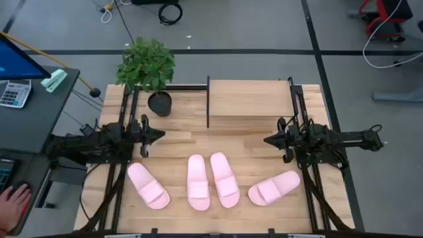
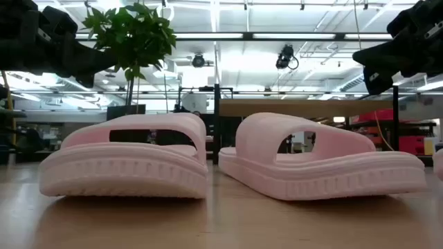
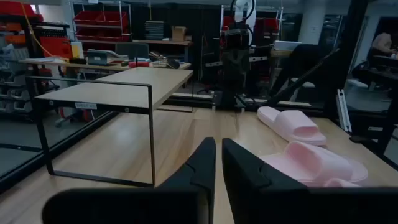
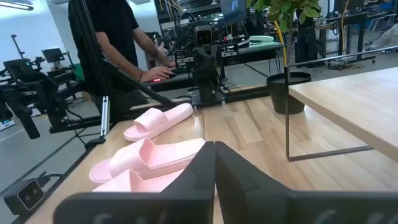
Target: Pick and place slides into the shelf
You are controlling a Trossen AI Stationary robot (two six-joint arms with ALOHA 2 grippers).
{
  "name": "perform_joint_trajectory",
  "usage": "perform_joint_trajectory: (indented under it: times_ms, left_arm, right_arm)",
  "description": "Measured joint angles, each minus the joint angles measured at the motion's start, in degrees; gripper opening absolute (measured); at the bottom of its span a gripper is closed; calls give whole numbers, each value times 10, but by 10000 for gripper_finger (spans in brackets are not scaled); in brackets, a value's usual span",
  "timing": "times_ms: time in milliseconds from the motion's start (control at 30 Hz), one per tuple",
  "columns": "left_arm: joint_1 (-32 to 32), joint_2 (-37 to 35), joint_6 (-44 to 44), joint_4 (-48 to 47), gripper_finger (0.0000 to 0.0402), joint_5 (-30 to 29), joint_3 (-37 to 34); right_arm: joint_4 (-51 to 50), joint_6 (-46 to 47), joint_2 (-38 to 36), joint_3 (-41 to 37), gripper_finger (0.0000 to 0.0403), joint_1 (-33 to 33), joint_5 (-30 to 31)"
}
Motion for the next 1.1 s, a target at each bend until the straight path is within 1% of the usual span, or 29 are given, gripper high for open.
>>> perform_joint_trajectory:
  times_ms: [133, 433, 833, 1100]
  left_arm:
    - [0, 0, 0, 0, 38, 0, 0]
    - [0, 0, 0, 0, 25, 0, 0]
    - [0, 0, 0, 0, 39, 0, 0]
    - [0, 0, 0, 0, 27, 0, 0]
  right_arm:
    - [0, 0, 0, 0, 14, 0, 0]
    - [0, 0, 0, 0, 14, 0, 0]
    - [0, 0, 0, 0, 14, 0, 0]
    - [0, 0, 0, 0, 14, 0, 0]
